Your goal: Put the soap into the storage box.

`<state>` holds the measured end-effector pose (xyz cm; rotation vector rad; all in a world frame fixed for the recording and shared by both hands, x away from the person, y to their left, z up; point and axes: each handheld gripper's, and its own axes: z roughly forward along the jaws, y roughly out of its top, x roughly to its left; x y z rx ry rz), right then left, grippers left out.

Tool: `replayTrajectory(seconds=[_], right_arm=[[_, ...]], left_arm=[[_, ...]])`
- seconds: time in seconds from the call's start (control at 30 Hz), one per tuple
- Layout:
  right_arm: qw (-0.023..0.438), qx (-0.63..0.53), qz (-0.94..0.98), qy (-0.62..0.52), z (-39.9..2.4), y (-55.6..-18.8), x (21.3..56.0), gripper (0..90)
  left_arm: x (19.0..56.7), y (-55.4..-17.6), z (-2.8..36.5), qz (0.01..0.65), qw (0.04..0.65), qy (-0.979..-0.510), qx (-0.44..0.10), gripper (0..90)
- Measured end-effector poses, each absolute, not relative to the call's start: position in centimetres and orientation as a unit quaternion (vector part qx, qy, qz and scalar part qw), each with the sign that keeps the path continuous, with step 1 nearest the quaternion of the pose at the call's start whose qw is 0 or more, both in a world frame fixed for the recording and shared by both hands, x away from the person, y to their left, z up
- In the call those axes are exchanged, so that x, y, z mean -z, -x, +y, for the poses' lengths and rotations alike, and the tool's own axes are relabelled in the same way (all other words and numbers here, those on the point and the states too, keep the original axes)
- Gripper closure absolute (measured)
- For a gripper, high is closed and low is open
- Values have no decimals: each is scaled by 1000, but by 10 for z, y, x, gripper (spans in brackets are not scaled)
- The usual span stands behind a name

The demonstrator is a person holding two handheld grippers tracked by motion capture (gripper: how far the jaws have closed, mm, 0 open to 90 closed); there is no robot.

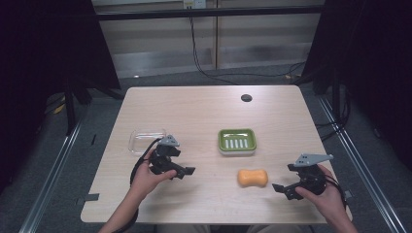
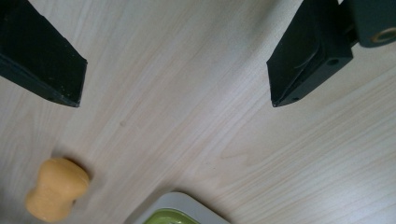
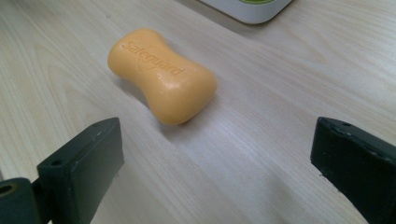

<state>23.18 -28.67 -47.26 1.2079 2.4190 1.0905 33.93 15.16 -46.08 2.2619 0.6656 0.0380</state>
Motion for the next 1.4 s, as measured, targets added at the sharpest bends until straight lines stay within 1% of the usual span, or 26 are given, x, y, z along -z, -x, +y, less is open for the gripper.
replayTrajectory(seconds=[0.13, 0.23, 0.27, 0.3, 0.37, 0.43, 0.5, 0.63, 0.73, 1.0, 1.03, 1.4], right_arm=[[112, -369, 828, -408, -286, -233, 473, 24], [108, -367, 830, -406, -283, -235, 473, 25], [107, -367, 832, -401, -282, -235, 473, 26], [105, -365, 837, -394, -279, -237, 473, 27], [105, -359, 838, -397, -277, -237, 472, 27], [97, -361, 845, -383, -271, -238, 472, 27], [96, -358, 847, -380, -270, -238, 471, 28], [91, -359, 851, -372, -265, -242, 465, 36], [85, -353, 855, -370, -261, -246, 463, 38], [75, -325, 875, -352, -248, -258, 466, 41], [71, -322, 878, -347, -246, -261, 466, 45], [55, -288, 905, -308, -228, -274, 464, 75]], left_arm=[[462, -337, 154, 239, 382, -893, -12, 36], [461, -337, 159, 246, 376, -893, -9, 46], [462, -337, 160, 248, 385, -889, -3, 44], [462, -338, 163, 253, 370, -894, -8, 41], [464, -338, 164, 258, 375, -891, -1, 43], [464, -338, 166, 262, 365, -893, 2, 41], [464, -338, 168, 265, 371, -890, -1, 41], [464, -340, 171, 271, 357, -894, -9, 45], [465, -340, 171, 272, 357, -894, -2, 43], [466, -340, 171, 270, 354, -895, -6, 43], [466, -340, 172, 267, 346, -899, 0, 42], [467, -340, 174, 269, 339, -901, 2, 42]])
